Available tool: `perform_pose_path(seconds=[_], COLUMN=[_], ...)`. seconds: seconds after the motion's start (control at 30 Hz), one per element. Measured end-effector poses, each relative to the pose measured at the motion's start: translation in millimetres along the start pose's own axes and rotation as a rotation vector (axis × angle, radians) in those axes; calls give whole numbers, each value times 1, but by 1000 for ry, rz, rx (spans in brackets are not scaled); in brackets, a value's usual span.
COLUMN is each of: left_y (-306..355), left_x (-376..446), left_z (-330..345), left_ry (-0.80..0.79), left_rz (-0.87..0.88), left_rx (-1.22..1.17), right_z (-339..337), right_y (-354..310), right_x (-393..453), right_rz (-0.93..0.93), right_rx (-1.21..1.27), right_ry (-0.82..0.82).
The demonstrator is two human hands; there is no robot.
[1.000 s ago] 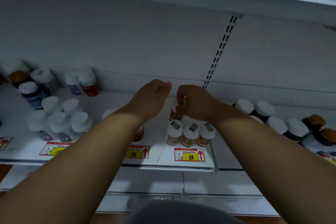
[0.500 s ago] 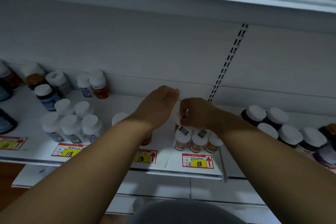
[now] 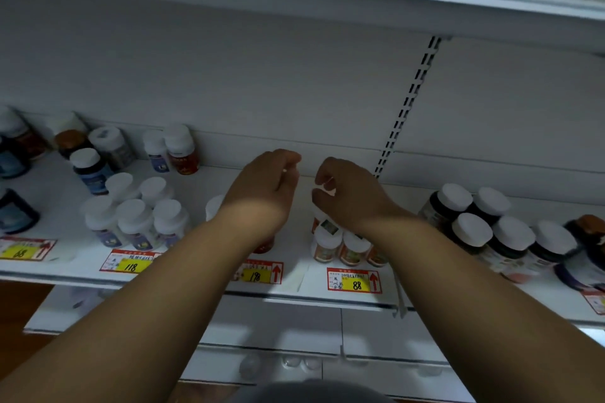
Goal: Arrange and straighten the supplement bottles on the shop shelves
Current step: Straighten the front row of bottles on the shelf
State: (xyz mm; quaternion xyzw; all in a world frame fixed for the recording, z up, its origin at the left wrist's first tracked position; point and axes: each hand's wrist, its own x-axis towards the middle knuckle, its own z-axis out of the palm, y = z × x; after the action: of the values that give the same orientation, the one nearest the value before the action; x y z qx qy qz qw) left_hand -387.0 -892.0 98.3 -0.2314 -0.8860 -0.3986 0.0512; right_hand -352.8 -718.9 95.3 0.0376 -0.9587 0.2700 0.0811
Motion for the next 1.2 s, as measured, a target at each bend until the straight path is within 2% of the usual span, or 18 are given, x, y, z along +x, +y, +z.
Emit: perform_pose_path(seconds=[0.23, 0.47, 0.77, 0.9, 1.07, 1.2], left_y=[-4, -25, -115, -152, -179, -190], left_x=[-42, -56, -35, -16, 3, 14], left_z=[-26, -69, -150, -177, -194, -195], left_ry=[186, 191, 168, 58, -58, -117], left_rz=[22, 21, 75, -5, -61, -104], left_rx=[52, 145, 55, 54, 34, -16], right_z=[-4, 4, 68, 110, 141, 157], right_y=[-46, -96, -172, -188, -188, -182], right_x=[-10, 0, 66, 107, 153, 173], right_rz=[-102, -137, -166, -85, 171, 271], right_rx=[115, 164, 130, 85, -86, -137], right_ry=[88, 83, 135, 104, -46, -116])
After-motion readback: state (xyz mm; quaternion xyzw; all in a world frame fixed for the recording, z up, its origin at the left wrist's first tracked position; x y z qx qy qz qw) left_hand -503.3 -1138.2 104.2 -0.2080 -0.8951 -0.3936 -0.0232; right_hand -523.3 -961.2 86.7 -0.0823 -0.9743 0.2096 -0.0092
